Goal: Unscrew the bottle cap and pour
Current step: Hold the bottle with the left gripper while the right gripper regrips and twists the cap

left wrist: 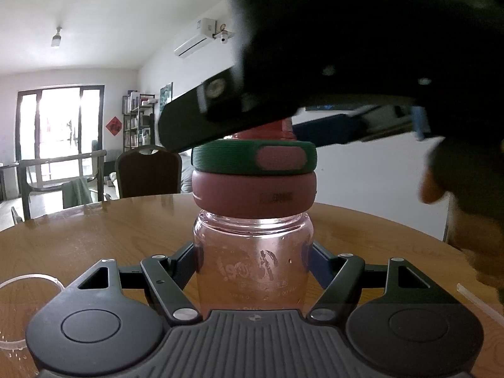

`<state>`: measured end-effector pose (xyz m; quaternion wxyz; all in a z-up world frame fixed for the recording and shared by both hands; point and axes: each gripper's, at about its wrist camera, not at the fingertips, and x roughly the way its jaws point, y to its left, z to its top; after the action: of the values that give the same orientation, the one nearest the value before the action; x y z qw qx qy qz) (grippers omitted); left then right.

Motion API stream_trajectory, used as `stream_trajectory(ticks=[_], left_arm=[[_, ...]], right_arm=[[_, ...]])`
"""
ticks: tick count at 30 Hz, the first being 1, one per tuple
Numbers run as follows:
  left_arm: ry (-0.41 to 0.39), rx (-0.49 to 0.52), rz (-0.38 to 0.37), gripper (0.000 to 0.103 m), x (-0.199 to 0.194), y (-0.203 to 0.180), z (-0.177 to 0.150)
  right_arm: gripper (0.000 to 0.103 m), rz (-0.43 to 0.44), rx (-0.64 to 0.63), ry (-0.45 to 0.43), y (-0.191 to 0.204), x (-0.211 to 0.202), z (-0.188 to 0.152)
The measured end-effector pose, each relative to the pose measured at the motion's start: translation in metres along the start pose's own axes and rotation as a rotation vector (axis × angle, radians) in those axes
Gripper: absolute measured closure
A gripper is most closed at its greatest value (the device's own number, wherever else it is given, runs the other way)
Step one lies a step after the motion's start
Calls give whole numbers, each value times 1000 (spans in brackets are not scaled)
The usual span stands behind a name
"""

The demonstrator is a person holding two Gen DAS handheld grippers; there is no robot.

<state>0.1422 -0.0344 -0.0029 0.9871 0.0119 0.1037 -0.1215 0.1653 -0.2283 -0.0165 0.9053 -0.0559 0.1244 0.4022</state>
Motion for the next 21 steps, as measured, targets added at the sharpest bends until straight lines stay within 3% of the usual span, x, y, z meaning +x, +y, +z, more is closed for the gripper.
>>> stream_trajectory(ticks=[6, 8, 10, 15, 19, 21], left_arm=[[-1, -1, 0, 32, -4, -5, -1], [-1, -2, 1, 32, -6, -8, -1], [-1, -2, 4, 32, -9, -11, -1], [0, -1, 5, 32, -9, -13, -1], [2, 6, 6, 32, -10, -13, -1], [3, 21, 11, 32, -10, -14, -2]], right_arm=[[9, -20, -15, -6, -1, 3, 1], [9, -112, 14, -4, 0, -8, -4], [9, -147, 25, -6, 2, -18, -8], [20, -172, 34, -12, 12, -20, -12], [21, -212, 11, 3, 23, -5, -10], [30, -242, -3, 3, 24, 2, -9]])
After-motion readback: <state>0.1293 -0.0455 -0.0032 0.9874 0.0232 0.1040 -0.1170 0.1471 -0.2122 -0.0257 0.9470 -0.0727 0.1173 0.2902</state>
